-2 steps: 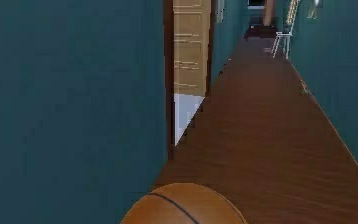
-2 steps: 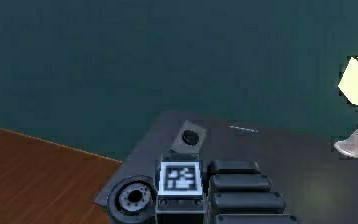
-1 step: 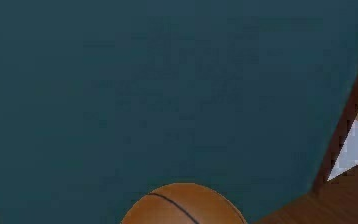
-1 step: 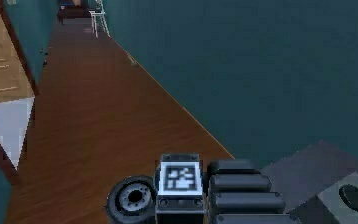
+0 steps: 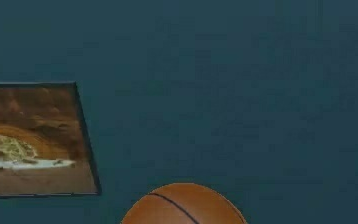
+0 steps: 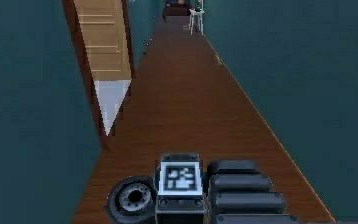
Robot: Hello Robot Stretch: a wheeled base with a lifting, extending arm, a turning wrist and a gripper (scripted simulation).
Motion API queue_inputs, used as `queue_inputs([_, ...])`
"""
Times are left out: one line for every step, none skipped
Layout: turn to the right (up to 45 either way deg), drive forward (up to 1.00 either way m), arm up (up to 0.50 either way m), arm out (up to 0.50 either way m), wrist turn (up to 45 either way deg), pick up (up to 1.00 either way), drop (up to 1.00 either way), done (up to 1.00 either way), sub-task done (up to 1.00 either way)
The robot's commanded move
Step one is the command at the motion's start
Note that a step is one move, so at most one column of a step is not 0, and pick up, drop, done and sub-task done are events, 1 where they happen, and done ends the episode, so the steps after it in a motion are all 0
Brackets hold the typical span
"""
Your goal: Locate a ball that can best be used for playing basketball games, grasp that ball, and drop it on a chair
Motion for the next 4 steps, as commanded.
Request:
queue_inputs([0.0, 0.1, 0.0, 0.0, 0.0, 0.0, 0.0, 0.0, 0.0])
queue_inputs([45.0, 0.0, 0.0, 0.0, 0.0, 0.0, 0.0, 0.0, 0.0])
queue_inputs([42.0, 0.0, 0.0, 0.0, 0.0, 0.0, 0.0, 0.0, 0.0])
queue_inputs([0.0, 1.0, 0.0, 0.0, 0.0, 0.0, 0.0, 0.0, 0.0])
